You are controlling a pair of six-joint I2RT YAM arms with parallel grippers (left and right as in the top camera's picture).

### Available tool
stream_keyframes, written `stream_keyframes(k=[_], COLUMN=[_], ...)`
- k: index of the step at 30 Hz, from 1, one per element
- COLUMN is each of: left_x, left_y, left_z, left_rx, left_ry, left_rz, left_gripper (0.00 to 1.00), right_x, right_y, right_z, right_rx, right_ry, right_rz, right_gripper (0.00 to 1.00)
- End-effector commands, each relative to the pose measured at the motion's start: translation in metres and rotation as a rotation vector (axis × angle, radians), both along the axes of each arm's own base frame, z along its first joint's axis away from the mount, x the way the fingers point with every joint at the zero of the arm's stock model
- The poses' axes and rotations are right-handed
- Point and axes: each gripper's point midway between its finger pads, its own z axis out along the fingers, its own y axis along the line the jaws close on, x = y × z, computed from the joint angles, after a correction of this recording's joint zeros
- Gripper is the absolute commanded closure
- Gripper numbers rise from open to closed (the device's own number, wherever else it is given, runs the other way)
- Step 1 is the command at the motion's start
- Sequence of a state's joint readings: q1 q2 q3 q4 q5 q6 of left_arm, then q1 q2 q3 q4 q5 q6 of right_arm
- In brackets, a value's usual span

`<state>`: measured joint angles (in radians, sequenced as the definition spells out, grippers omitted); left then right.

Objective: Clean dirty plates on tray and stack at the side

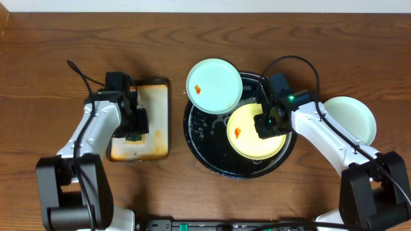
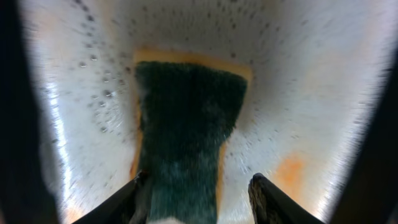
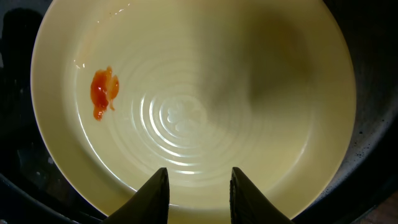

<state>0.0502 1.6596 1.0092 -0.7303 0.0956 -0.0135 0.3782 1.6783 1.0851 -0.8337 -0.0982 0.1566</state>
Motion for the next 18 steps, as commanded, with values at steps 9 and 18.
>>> stream_keyframes(k=[9,18], left_x=[-0.009,0.002], left_y=[0.004,0.005], left_z=[-0.035,-0.032], left_rx=[0.029,0.031], left_ry=[0.084,0.045], left_rz=[-0.017,-0.016], left_gripper=[0.91,0.93], right_x=[-0.001,-0.001], right_y=[-0.001,-0.001], right_z=[0.0,0.0], right_rx=[0.006,0.006], right_ry=[0.007,0.007], right_rz=[-0.008,-0.008], right_gripper=[0.69,0.73])
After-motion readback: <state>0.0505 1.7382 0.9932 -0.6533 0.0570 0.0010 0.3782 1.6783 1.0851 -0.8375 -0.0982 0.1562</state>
